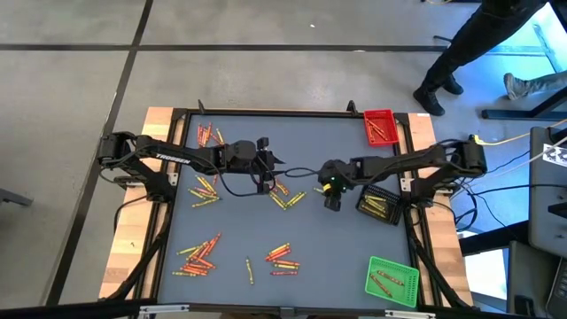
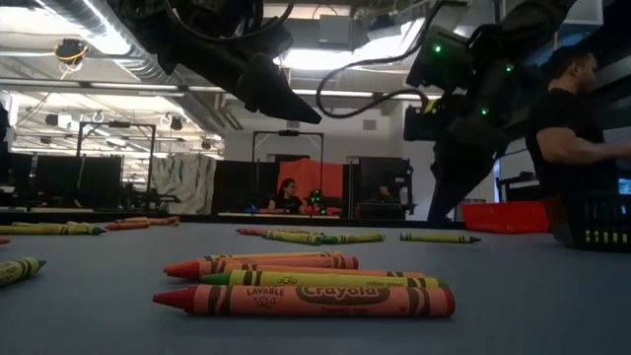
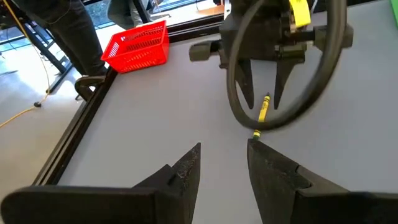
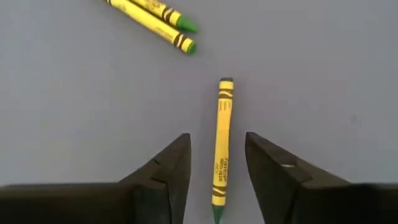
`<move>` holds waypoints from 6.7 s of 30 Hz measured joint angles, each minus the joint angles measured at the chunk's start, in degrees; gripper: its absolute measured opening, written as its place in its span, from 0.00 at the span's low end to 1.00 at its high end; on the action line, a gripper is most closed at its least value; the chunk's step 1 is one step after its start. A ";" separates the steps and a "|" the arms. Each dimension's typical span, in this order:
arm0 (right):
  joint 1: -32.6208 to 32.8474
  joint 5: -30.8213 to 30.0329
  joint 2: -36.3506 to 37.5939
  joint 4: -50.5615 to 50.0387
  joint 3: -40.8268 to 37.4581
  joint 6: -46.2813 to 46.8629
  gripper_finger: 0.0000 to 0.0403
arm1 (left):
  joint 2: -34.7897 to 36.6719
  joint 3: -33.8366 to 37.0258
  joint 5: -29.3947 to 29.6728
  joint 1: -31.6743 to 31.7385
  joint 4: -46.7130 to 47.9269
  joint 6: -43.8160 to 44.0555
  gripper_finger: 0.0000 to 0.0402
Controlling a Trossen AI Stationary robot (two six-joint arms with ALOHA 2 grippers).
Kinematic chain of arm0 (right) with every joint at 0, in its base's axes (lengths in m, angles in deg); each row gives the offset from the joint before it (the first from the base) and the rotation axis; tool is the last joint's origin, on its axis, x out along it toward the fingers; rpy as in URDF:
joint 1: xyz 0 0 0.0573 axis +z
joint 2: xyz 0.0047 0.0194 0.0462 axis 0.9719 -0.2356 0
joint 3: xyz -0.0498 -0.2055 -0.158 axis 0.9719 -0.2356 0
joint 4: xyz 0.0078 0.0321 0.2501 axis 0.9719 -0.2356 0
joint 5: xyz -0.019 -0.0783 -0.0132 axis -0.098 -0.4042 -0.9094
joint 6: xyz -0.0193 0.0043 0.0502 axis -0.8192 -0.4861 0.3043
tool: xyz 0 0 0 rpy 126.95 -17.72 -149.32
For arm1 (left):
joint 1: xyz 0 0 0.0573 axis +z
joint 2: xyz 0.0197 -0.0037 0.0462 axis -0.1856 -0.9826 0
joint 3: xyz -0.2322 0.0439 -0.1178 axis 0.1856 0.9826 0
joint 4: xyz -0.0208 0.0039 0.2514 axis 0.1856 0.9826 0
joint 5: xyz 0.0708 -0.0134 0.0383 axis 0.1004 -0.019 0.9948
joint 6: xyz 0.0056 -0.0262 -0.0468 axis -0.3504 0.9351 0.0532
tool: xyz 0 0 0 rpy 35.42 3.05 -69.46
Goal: Sort crayons
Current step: Put the green crayon into the black bin, then put the green crayon into the black basket, then put the red crayon into the green basket
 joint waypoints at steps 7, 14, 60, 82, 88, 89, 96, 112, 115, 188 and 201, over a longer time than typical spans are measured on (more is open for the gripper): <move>0.00 -0.90 -3.51 2.31 0.00 -0.34 0.28 | -0.02 0.00 0.15 0.00 0.22 -0.02 0.29; 0.02 -2.02 -4.18 2.40 0.00 -1.82 0.18 | -0.02 0.00 0.14 0.00 0.20 -0.02 0.29; 0.05 8.70 37.74 -34.58 -0.07 17.23 0.03 | -0.02 0.00 0.44 -0.26 0.64 -0.03 0.29; 6.75 4.00 39.08 -42.21 -11.63 33.45 0.10 | -0.02 0.00 0.44 -1.03 0.88 -0.07 0.29; 6.75 6.27 39.08 -41.99 -8.95 32.58 0.31 | -0.02 0.00 0.44 -1.03 0.90 -0.07 0.29; 6.75 6.71 39.08 -41.38 -7.86 32.34 0.34 | -0.02 0.00 0.44 -1.03 0.90 -0.07 0.29; 6.75 -1.20 39.10 -28.94 0.39 18.89 0.44 | -0.06 0.00 0.46 -0.96 6.01 -0.10 0.29; 6.73 -11.64 24.95 19.22 -4.15 -19.62 0.43 | -0.06 1.54 -8.05 5.43 24.41 -0.30 0.29; 6.73 -11.67 20.42 22.38 -4.15 -20.02 0.43 | -0.06 2.82 -8.87 7.35 24.46 -1.46 0.29; -10.50 -27.87 1.54 23.48 -4.07 -4.52 0.43 | 0.50 4.72 -8.12 3.86 6.36 -4.85 0.02; -17.69 -27.39 -7.76 28.14 -4.07 -2.30 0.43 | 0.50 4.72 -8.20 1.51 4.35 -4.96 0.02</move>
